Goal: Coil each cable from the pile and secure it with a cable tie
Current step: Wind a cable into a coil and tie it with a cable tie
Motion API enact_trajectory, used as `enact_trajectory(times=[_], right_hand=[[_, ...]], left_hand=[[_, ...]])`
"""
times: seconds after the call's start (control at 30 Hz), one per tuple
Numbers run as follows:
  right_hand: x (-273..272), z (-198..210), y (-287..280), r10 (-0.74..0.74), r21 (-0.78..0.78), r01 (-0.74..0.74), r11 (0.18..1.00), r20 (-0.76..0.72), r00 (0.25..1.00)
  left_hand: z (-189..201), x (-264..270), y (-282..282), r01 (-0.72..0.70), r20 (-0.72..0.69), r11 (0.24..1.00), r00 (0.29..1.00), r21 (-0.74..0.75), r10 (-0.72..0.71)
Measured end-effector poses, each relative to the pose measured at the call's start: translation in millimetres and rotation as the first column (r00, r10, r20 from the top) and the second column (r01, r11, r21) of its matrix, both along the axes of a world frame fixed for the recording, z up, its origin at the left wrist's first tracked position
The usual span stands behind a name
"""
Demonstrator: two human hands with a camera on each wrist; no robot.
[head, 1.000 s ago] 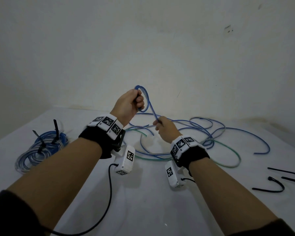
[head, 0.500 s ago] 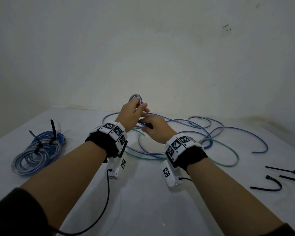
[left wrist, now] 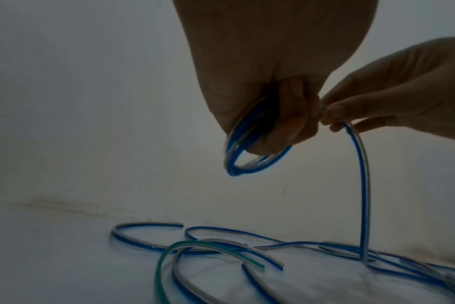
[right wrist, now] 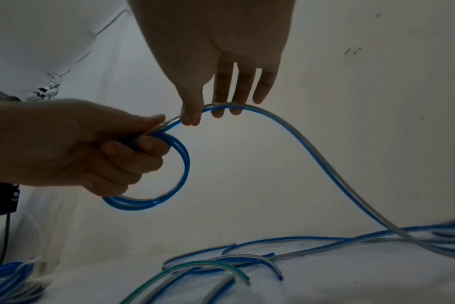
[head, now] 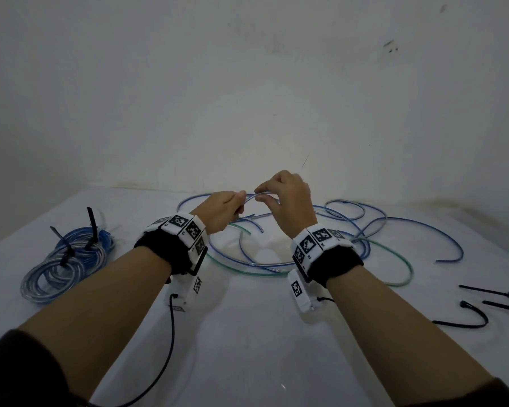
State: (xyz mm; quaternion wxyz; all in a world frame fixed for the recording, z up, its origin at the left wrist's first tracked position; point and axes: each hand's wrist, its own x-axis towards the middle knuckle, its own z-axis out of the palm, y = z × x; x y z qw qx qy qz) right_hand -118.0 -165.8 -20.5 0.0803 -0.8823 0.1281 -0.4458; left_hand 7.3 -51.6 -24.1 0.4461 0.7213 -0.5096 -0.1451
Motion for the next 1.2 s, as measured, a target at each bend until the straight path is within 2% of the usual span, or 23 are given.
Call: enact_trajectory(times=[0.1, 0.2, 0.27, 0.37, 0.47, 0.57, 0.67, 0.77, 0.83, 0.97, 1.07, 1.2], right_hand=[[2, -1, -1, -0.046, -0.027, 0.046, 0.999, 0.019, 0.999], [6, -3, 1, -0.003, 0.126, 0.009, 0.992, -0.045, 0.999], [11, -6, 2, 0.032, 0.236, -0.017, 0.972, -0.058, 0.998], [18, -11, 2, 0.09, 0.38, -0.036, 0.924, -0.126, 0.988], [18, -19, 3, 0.13, 0.5, -0.02, 0.866, -0.186, 0.974], [16, -26, 2, 0.073, 0.528, 0.013, 0.849, -0.143, 0.987], [9, -28, -1, 0.058, 0.61, -0.027, 0.792, -0.031, 0.998], [7, -27, -5, 0.062, 0.531, -0.068, 0.845, 0.03, 0.998], [10, -26, -9, 0.059, 0.411, -0.033, 0.911, -0.049, 0.997], [16, -20, -9, 0.077, 0.318, -0.01, 0.948, -0.2, 0.977], [14, -17, -6, 0.049, 0.323, 0.037, 0.946, -0.256, 0.965], [7, -15, 2, 0.113, 0.506, -0.03, 0.862, -0.134, 0.984]], left_hand=[[8, -8, 4, 0.075, -0.135, 0.997, 0.988, -0.009, -0.076], [20, -13, 9, 0.152, -0.193, 0.987, 0.968, -0.053, -0.159], [27, -11, 13, 0.155, -0.252, 0.983, 0.952, -0.097, -0.175], [36, -8, 16, 0.096, -0.399, 0.966, 0.897, -0.242, -0.189], [46, -5, 18, -0.009, -0.51, 0.909, 0.83, -0.417, -0.225], [56, 5, 23, -0.148, -0.598, 0.812, 0.751, -0.565, -0.28], [61, 16, 27, -0.275, -0.66, 0.731, 0.687, -0.625, -0.305], [58, 21, 26, -0.306, -0.684, 0.717, 0.658, -0.626, -0.316], [54, 20, 24, -0.292, -0.679, 0.725, 0.663, -0.623, -0.316], [50, 12, 19, -0.252, -0.671, 0.727, 0.644, -0.639, -0.367], [52, 6, 17, -0.22, -0.661, 0.719, 0.625, -0.659, -0.415], [53, 5, 12, -0.212, -0.604, 0.683, 0.685, -0.699, -0.406]])
